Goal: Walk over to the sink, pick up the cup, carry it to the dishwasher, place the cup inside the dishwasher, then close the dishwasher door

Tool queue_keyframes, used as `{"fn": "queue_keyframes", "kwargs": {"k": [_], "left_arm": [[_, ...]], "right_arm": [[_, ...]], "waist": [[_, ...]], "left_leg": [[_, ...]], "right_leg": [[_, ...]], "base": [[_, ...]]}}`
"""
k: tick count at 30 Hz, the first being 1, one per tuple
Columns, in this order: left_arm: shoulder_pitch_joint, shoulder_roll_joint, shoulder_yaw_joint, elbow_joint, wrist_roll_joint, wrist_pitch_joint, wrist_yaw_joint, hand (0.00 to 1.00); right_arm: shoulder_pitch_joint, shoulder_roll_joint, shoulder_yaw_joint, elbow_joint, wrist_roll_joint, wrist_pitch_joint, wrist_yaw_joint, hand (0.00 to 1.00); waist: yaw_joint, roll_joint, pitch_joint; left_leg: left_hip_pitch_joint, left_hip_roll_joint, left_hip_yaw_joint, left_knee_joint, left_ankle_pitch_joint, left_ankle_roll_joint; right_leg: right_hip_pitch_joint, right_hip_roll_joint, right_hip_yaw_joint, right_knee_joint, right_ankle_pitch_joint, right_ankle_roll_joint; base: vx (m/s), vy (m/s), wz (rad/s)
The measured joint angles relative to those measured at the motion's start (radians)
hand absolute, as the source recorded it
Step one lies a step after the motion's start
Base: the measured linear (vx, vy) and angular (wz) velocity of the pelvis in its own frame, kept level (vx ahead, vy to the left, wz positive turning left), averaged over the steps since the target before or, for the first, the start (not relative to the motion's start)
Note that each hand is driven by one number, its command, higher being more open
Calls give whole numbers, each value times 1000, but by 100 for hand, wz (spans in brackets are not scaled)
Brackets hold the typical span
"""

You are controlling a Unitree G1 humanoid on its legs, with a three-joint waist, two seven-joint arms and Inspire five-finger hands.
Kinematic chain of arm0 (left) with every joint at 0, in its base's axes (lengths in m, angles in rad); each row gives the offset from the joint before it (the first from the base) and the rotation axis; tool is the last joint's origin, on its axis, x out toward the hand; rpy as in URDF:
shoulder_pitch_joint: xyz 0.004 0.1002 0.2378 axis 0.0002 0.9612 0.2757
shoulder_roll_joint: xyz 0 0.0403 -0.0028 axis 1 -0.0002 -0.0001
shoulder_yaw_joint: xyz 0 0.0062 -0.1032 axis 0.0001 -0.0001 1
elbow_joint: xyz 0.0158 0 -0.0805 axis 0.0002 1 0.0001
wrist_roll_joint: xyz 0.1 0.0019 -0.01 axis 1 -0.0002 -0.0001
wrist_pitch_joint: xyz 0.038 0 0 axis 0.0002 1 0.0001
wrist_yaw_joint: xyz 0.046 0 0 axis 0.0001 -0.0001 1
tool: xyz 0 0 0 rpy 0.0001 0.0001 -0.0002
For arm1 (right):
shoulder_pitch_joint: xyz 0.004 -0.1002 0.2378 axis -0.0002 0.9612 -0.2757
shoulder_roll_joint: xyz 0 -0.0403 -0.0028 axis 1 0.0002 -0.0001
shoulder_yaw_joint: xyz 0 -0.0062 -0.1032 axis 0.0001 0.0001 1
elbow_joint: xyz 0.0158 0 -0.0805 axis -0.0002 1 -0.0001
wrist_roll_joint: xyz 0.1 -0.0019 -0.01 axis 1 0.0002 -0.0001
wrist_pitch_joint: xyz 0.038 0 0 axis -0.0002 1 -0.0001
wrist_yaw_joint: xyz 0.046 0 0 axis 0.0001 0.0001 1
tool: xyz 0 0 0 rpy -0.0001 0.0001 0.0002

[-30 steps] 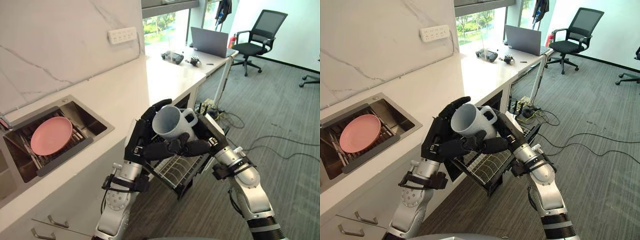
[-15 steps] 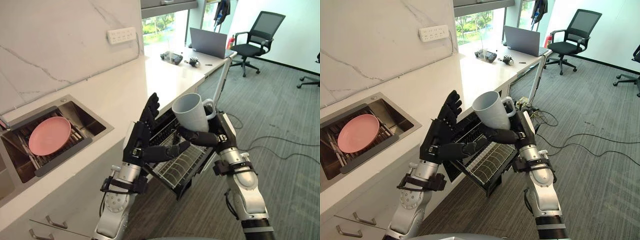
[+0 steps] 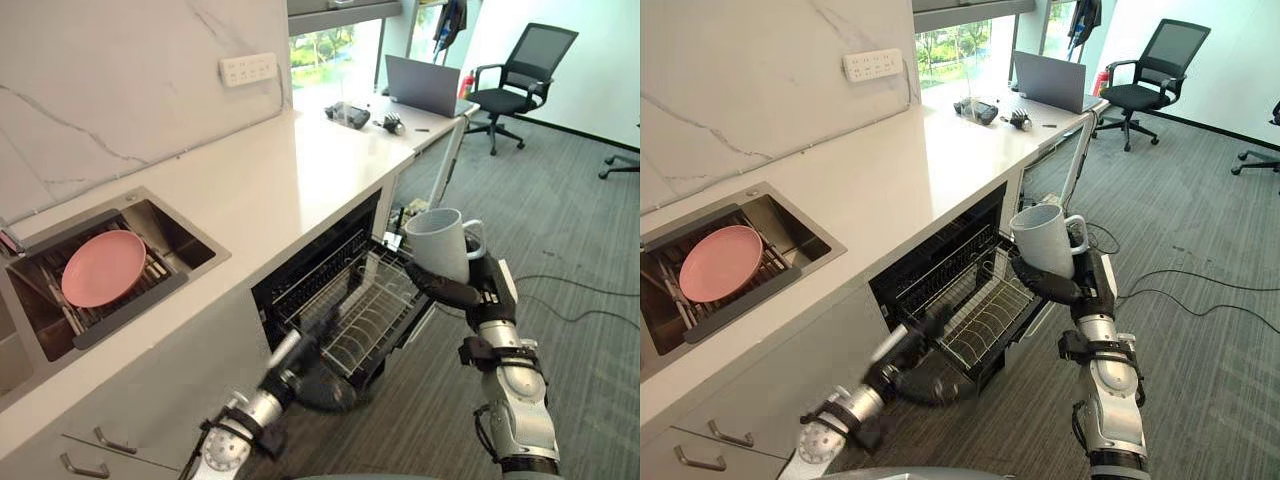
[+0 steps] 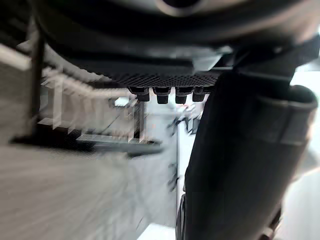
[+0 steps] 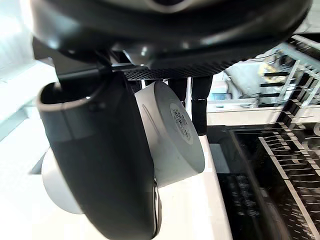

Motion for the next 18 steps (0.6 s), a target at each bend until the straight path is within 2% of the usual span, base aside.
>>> {"fn": "queue_keyframes", "kwargs": {"k": [2,3,6,8,12,14,18], "left_arm": [[2,-17,3,176,-4,32,25,100],[5,-13,10,205,-3,35,36,100],[35,0,89,268,10,35,115,100],[41,-5,185,318,11,5,177,100],[38,-20,313,424,11,-40,233,100],[40,-31,373,477,11,-54,271,100],[52,-41,404,507,45,-61,295,100]], "right_arm": [[-14,-20,11,96,0,23,-3,0],[-18,-23,12,122,0,33,0,0],[-39,-47,29,228,0,102,19,0],[-57,-60,34,325,-1,138,33,0],[-152,-90,74,498,-3,151,36,0],[-232,-111,86,596,-3,155,34,0],[-358,-156,97,746,-3,161,26,0]], "waist": [[3,-1,0],[4,-1,0],[14,0,1],[39,1,3],[65,8,27],[94,13,54],[138,22,96]], "left_leg": [[-2,0,-15,0,2,0],[-2,0,-21,0,3,0],[-7,-4,-52,0,5,-2],[-11,-10,-84,0,11,0],[-11,-24,-138,0,20,4],[-22,-33,-171,0,25,4],[-54,-47,-226,1,41,3]], "right_leg": [[11,2,-18,-7,1,1],[15,3,-25,-10,1,1],[33,3,-57,-22,1,2],[51,2,-93,-30,0,4],[84,-5,-151,-32,-7,14],[91,-9,-184,-32,-8,16],[90,-15,-238,-32,-10,21]], "base": [[9,-16,20],[16,-19,30],[13,-15,30],[14,-5,42],[8,13,46],[-23,42,43],[-8,36,47]]}}
